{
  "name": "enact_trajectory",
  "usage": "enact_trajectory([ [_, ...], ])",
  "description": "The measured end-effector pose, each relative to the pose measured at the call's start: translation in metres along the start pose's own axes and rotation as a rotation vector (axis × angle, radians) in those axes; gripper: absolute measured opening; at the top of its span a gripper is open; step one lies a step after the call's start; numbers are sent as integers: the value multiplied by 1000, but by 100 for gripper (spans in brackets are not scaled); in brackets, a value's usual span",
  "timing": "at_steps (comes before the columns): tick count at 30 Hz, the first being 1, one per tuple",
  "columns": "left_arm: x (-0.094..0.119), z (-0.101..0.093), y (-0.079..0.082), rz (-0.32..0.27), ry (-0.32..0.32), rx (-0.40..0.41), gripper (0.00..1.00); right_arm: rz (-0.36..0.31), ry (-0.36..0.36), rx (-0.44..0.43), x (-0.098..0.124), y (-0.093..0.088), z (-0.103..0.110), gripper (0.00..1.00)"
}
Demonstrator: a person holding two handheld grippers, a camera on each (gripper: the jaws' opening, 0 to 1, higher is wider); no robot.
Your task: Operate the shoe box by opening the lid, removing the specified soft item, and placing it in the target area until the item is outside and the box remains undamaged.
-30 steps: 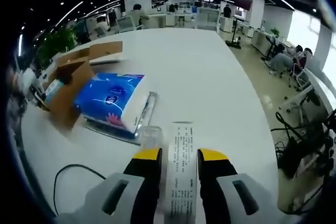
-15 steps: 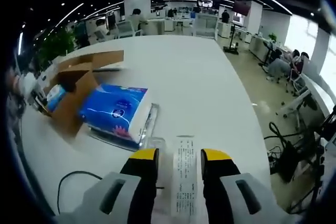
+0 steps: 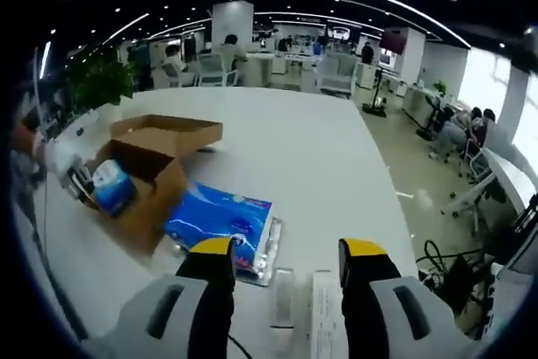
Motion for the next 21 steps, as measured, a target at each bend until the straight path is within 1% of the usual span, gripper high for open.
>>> enact_trajectory([
  [1, 0, 0, 0, 0, 0, -1, 1, -13, 7, 2, 1, 10, 7, 55],
  [5, 1, 0, 0, -6, 2, 2, 1, -46, 41, 2, -1, 31, 23, 68],
  [8, 1, 0, 0, -10, 3, 2, 1, -38, 66, 4, -5, 41, 36, 74],
  [10, 0, 0, 0, -13, 4, 3, 2, -17, 101, -10, -8, 45, 49, 79],
  [11, 0, 1, 0, -16, 5, 4, 2, -6, 123, 2, -10, 47, 55, 80],
  [12, 0, 1, 0, -19, 5, 8, 2, 6, 141, 35, -12, 50, 62, 79],
  [13, 0, 1, 0, -22, 6, 11, 2, 11, 139, 50, -13, 52, 65, 79],
  [15, 1, 1, 0, -26, 7, 12, 2, 22, 157, 55, -17, 55, 76, 79],
  [17, 0, 1, 0, -30, 7, 15, 2, 50, 173, 55, -22, 55, 84, 79],
  [19, 1, 1, 0, -35, 7, 17, 2, 67, 203, 89, -26, 57, 95, 79],
  [21, 1, 1, 0, -39, 7, 21, 2, 74, 212, 113, -30, 59, 103, 79],
])
Point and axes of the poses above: the point that each gripper's makers call its tool centre point, and the gripper's own axes: x roughly backward along the fingers, z roughly to its left, y roughly out of its top, the point moved 1 cm from there along x, roughly backward along the fingers, and after that the axes turned 14 degrees about y, right-handed, at the moved point
